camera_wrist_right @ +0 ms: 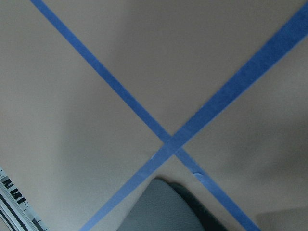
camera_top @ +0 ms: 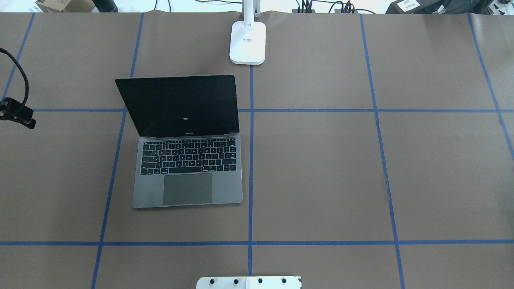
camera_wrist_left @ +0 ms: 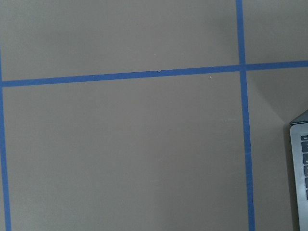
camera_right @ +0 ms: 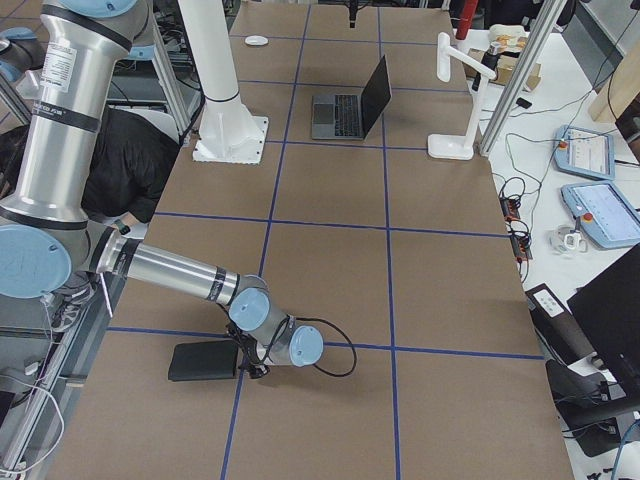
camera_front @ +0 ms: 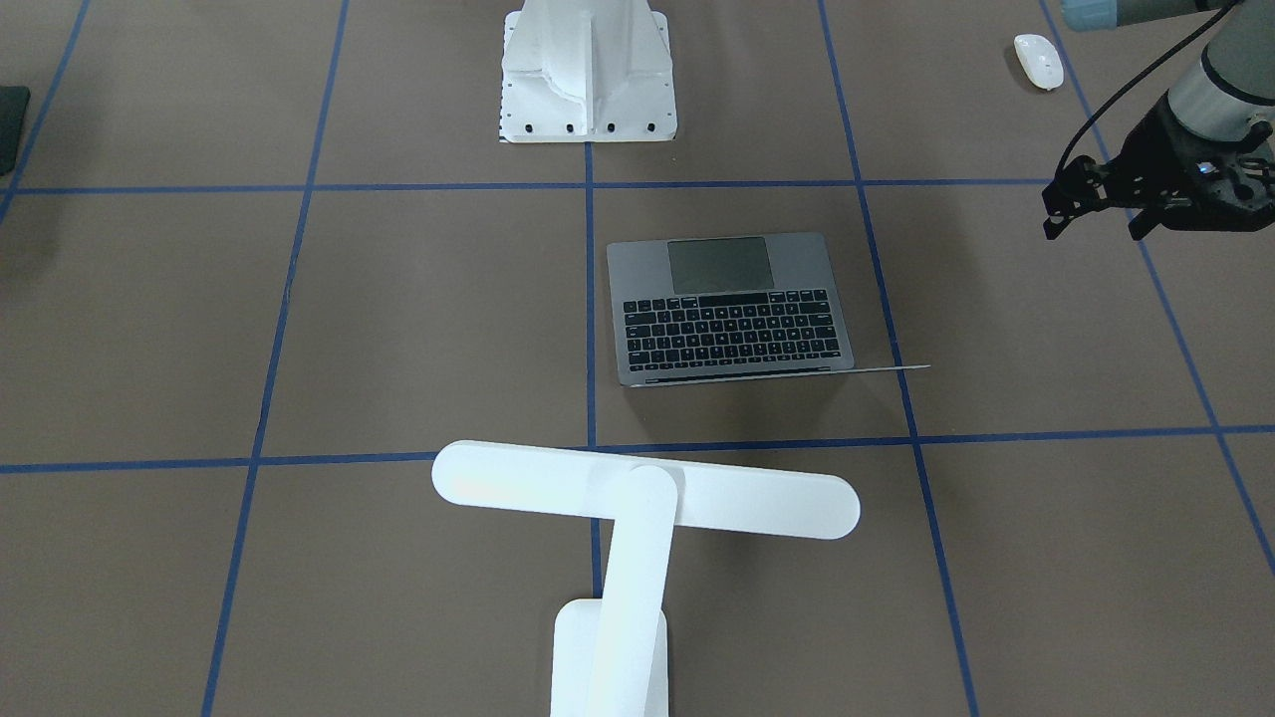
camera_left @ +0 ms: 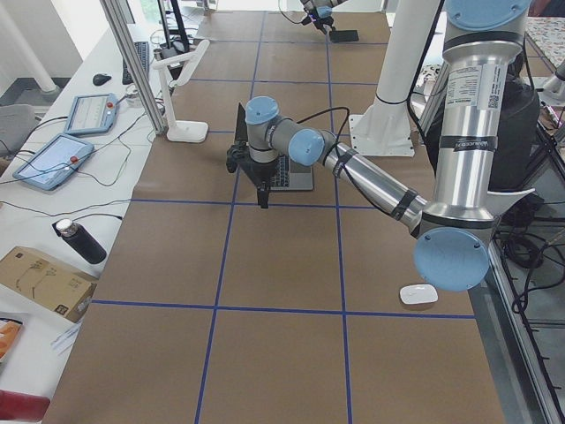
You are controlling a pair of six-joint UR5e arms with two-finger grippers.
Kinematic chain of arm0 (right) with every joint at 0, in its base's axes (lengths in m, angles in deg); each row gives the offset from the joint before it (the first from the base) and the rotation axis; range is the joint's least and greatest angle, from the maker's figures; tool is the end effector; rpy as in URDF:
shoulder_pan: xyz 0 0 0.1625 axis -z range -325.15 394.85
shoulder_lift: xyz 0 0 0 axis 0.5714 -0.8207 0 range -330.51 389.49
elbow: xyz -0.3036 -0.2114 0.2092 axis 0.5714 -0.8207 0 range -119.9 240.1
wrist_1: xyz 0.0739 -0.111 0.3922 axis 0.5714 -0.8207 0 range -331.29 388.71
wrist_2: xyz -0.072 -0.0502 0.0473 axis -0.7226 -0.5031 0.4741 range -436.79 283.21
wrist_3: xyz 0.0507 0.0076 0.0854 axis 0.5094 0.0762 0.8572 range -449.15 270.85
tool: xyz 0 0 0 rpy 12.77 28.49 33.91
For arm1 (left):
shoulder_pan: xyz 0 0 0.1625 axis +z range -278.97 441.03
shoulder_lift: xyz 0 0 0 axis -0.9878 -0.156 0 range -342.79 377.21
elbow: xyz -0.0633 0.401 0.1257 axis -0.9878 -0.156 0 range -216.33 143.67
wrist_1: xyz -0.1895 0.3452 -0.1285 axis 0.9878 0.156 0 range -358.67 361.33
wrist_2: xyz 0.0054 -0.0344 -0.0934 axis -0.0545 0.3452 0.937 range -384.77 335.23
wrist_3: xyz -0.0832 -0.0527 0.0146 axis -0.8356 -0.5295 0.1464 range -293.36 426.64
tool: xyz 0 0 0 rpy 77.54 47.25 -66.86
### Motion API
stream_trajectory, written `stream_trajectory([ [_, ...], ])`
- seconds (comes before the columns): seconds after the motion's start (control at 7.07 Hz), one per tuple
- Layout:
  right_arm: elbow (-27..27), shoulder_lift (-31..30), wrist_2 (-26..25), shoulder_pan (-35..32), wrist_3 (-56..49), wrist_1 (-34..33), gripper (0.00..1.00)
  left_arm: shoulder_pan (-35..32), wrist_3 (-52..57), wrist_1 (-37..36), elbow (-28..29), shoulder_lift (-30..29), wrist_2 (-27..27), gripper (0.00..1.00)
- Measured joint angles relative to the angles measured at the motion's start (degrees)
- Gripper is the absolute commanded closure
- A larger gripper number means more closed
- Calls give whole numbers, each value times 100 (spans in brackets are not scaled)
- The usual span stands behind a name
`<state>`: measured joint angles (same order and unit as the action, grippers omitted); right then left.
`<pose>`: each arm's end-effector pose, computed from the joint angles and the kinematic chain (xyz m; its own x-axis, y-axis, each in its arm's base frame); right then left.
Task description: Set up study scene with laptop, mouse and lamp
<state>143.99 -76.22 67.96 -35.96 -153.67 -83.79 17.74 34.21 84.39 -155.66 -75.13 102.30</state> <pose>-0.0430 -0.2818 0.8283 0.1029 -0.4597 0.8821 0.7625 0.6059 0.2268 0.1480 -0.4571 0.4117 0.7249 0.0578 -0.6865 -0.0232 0.9980 0.0595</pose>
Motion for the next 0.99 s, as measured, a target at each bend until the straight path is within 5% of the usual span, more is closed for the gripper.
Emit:
stream_trajectory([
  [0.14,-20,-9,1,3,0,0,14,0,0,0,2,2,-2,0],
  [0.28,-45,-17,0,5,0,0,15,0,0,0,0,4,0,0],
  [0.57,-86,-29,1,5,0,-8,43,0,4,2,-11,4,4,0],
  [0.71,-89,-36,1,5,0,-14,71,0,2,6,-13,2,8,0],
  [0.99,-95,-51,-7,9,-19,-17,94,-6,0,8,-13,3,10,0],
])
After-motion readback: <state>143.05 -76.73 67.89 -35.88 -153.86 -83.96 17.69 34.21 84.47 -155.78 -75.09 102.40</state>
